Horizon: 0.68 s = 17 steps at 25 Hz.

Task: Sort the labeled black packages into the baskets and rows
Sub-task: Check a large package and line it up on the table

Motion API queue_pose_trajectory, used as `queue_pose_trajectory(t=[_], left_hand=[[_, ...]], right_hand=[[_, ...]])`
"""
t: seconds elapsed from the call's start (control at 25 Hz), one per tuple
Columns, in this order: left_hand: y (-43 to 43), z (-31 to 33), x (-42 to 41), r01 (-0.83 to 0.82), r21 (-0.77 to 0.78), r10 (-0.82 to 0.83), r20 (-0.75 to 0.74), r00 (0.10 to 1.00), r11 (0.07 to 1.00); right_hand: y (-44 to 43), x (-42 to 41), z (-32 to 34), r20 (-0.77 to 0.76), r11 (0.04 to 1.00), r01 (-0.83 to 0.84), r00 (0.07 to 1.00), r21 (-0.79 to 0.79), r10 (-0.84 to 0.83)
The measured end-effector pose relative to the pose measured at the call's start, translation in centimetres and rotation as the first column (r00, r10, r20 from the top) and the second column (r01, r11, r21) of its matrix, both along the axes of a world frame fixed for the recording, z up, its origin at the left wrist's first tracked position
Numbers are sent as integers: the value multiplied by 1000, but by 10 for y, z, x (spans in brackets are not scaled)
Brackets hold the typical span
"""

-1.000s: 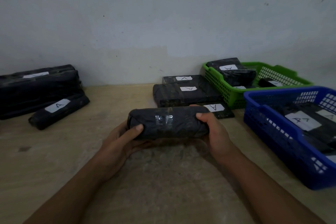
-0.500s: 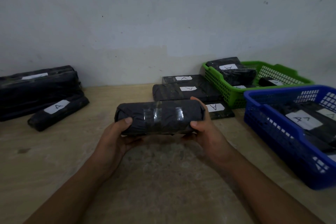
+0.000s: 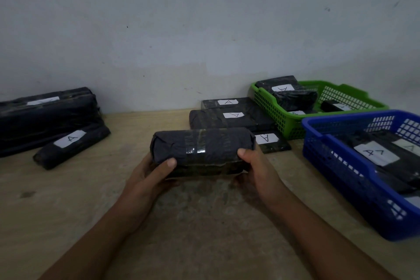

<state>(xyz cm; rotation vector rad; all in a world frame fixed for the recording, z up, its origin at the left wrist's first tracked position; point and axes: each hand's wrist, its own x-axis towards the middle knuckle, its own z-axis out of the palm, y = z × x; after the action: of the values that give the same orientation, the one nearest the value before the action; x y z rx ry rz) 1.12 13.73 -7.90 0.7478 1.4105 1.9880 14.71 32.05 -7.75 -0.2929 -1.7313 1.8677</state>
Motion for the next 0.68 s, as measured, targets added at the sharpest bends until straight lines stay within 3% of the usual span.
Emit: queue_pose_trajectory(t=[0.16, 0.24, 0.52, 0.68], left_hand=[[1, 0, -8, -88, 39, 83, 126, 989, 995], [2, 0, -8, -99, 33, 94, 134, 986, 995], [0, 2, 2, 18, 11, -18, 28, 999, 1000], [0, -1, 3, 0, -77, -4, -60, 998, 997]], right_hand=[[-9, 5, -1, 27, 962, -96, 995, 254, 92], [-9, 5, -3, 54, 952, -78, 996, 296, 65], [-5, 5, 8, 87, 976, 176, 978, 125, -187], [-3, 5, 6, 111, 988, 153, 982, 17, -154]])
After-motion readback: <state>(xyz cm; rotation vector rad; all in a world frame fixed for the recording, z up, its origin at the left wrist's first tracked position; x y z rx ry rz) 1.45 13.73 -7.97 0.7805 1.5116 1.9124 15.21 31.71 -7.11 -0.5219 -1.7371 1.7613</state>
